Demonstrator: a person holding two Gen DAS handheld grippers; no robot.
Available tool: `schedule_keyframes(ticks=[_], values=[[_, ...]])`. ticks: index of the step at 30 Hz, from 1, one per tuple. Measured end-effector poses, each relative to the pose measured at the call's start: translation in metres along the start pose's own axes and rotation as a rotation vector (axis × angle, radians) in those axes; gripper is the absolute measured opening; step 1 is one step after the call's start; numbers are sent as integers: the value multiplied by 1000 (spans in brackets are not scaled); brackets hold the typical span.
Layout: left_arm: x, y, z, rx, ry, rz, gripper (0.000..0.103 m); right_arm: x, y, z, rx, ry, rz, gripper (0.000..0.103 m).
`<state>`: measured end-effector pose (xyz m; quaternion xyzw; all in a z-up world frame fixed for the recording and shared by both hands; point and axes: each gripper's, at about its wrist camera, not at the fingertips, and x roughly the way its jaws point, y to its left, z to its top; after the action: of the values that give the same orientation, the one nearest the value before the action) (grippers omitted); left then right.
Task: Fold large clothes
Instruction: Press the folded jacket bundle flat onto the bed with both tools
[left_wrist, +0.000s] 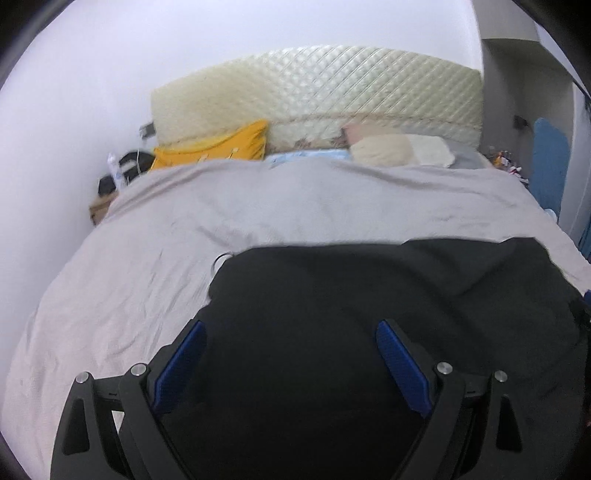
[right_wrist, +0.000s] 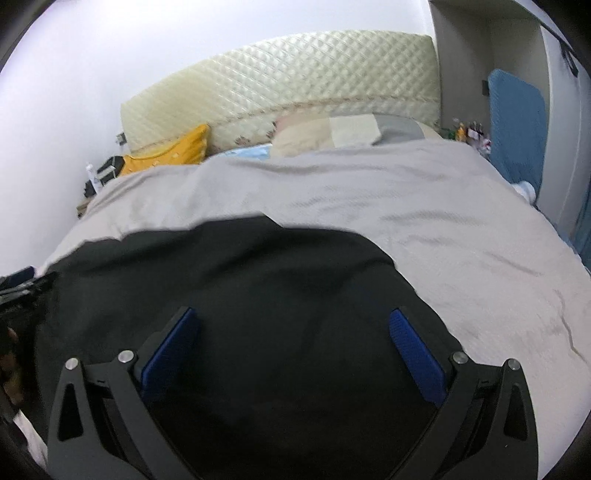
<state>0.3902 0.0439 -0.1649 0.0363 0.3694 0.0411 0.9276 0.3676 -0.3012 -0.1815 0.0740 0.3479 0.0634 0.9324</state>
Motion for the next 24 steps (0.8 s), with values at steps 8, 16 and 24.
schedule_keyframes(ticks=[8,16,24], values=[[32,9,-18,5,14,-12,100,23,9,-17,-51,-15,-24,103],[55,25,-22,-82,61,-106,103,42,4,-20,-28,-35,15,103],[31,20,-22,-62,33,-51,103,35,-1,-18,13,-4,21,103]])
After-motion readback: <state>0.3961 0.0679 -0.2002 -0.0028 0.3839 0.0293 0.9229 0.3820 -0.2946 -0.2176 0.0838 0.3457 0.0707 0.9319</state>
